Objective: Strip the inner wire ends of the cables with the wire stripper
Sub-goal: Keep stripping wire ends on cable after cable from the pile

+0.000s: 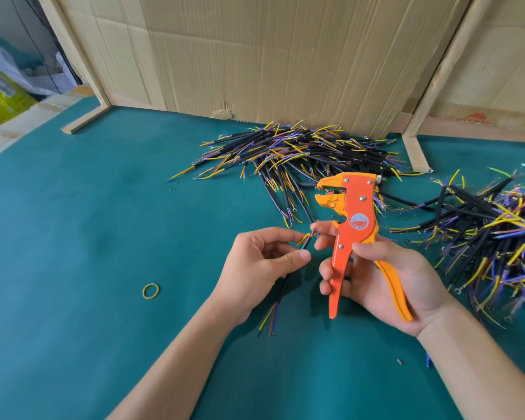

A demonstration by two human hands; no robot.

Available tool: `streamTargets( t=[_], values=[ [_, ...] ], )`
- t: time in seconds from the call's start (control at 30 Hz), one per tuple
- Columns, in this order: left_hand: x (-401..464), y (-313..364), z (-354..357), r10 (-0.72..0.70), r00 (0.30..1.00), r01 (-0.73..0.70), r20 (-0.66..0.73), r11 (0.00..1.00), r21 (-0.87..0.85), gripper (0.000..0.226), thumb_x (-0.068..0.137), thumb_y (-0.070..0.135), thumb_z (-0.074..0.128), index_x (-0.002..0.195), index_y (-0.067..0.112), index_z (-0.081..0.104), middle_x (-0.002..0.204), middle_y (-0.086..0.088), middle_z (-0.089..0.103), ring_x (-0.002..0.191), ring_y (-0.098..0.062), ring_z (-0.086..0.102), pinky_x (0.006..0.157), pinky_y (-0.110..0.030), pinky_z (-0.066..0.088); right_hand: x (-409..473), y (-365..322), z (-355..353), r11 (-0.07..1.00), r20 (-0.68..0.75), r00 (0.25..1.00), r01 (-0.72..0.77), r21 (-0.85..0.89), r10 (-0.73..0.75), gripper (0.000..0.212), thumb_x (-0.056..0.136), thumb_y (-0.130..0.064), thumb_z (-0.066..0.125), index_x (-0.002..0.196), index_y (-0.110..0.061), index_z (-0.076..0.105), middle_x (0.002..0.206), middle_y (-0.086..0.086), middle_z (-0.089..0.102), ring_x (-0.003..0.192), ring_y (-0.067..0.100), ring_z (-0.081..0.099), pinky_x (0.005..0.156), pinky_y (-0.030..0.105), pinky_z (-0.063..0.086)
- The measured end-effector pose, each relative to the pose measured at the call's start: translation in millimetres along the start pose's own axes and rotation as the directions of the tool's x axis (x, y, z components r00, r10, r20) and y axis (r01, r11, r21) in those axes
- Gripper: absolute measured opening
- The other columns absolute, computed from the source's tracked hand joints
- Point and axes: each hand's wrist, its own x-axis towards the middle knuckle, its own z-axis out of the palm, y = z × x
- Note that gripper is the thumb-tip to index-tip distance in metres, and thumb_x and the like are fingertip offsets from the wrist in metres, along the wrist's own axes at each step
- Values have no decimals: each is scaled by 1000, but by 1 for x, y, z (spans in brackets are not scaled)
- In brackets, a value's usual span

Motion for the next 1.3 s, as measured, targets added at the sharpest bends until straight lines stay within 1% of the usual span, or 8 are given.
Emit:
streamTargets(
  t=[0.13,0.37,0.57,0.7,0.93,1.03,1.17,1.3],
  values=[
    [0,0,0,-9,1000,9,5,1000,6,15,82,12,82,94,20,78,73,-2,69,65,-13,55,60,-19,46,0,0,0,1000,-4,1000,2,-18,-2,76,73,-25,85,138,0,56,124,21,61,82,32,63,78,48,55],
    [1,0,1,-4,1000,4,11,1000,14,15,86,10,78,86,25,79,75,-5,74,71,-19,59,58,-19,47,0,0,0,999,-4,1000,-4,-50,4,75,74,-26,84,138,-1,56,128,24,60,83,32,63,78,49,55],
    [1,1,-3,-49,999,49,12,998,35,8,86,13,79,93,16,76,76,-7,76,55,-17,50,56,-19,45,1,0,0,998,-11,1000,-11,-59,11,72,75,-24,83,138,-2,57,128,25,60,83,33,62,78,49,55],
    [-1,3,-1,-58,998,58,6,998,17,6,85,13,80,88,18,76,77,-8,77,48,-13,51,52,-18,46,0,1,0,998,-26,1000,-2,-65,0,59,81,-19,68,137,-2,59,129,25,61,83,32,63,78,49,55],
    [-2,3,1,-44,999,44,27,999,2,6,83,12,81,86,16,78,76,-13,76,63,-22,61,53,-22,50,-2,1,2,997,-43,999,2,-75,-5,57,80,-18,69,133,2,58,118,24,60,82,34,62,76,50,55],
    [-4,2,3,-36,999,34,33,998,51,6,84,13,81,88,16,77,73,-10,75,57,-21,59,52,-24,51,-4,0,3,998,-76,997,2,-59,-7,56,77,-18,71,127,3,60,111,24,59,81,35,62,74,49,56],
    [-4,-2,8,21,993,-11,-113,996,92,6,85,14,80,85,19,77,67,-5,73,45,-15,54,53,-22,48,-9,-2,6,996,-122,989,80,-46,-85,54,75,-11,69,126,4,61,116,24,63,79,33,61,72,46,57],
    [-7,-6,16,128,963,-68,-238,968,242,10,84,14,80,82,23,75,58,2,66,42,-9,54,52,-15,43,-10,-2,17,986,-93,982,159,-58,-164,53,75,-15,69,123,2,57,132,24,63,79,34,62,72,45,57]
  ],
)
